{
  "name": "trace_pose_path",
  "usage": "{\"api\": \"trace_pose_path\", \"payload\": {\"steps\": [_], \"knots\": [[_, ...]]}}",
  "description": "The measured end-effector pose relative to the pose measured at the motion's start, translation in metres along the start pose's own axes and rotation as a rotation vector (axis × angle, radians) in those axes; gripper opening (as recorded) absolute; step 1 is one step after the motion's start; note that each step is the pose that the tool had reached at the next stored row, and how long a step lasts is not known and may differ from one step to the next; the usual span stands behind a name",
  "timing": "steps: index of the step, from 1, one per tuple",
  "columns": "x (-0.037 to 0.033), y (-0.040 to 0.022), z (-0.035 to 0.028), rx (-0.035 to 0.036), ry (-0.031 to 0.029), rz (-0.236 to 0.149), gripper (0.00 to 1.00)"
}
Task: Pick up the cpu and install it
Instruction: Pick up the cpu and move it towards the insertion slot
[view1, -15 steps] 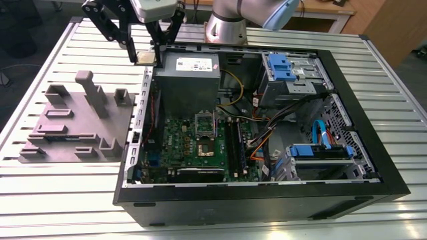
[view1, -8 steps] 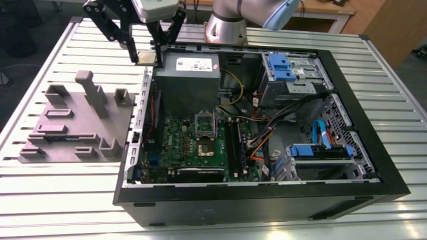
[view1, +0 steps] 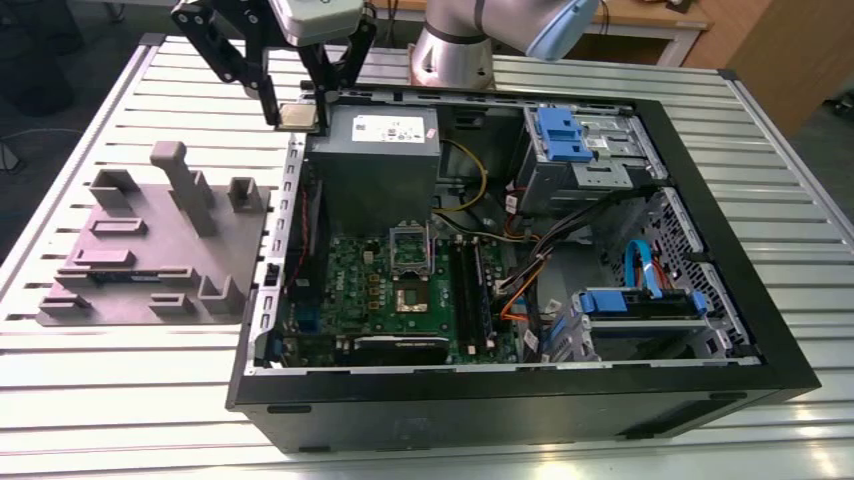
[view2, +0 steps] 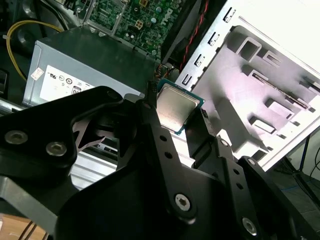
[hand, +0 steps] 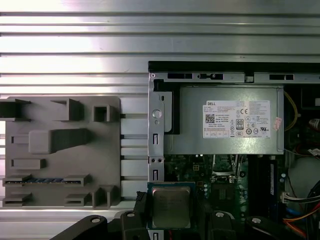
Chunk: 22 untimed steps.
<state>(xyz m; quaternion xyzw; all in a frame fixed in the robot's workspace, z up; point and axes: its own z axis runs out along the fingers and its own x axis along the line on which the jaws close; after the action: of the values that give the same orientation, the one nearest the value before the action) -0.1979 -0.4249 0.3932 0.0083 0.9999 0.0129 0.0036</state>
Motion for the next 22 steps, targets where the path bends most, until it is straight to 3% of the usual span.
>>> {"api": "trace_pose_path", "payload": {"steps": [15,22], "knots": [[-0.0016,0.0000,0.0000,0.0000,0.0000,0.000,0.47],[-0.0080,0.0002,0.0001,-0.0001,-0.0001,0.000,0.47]]}}
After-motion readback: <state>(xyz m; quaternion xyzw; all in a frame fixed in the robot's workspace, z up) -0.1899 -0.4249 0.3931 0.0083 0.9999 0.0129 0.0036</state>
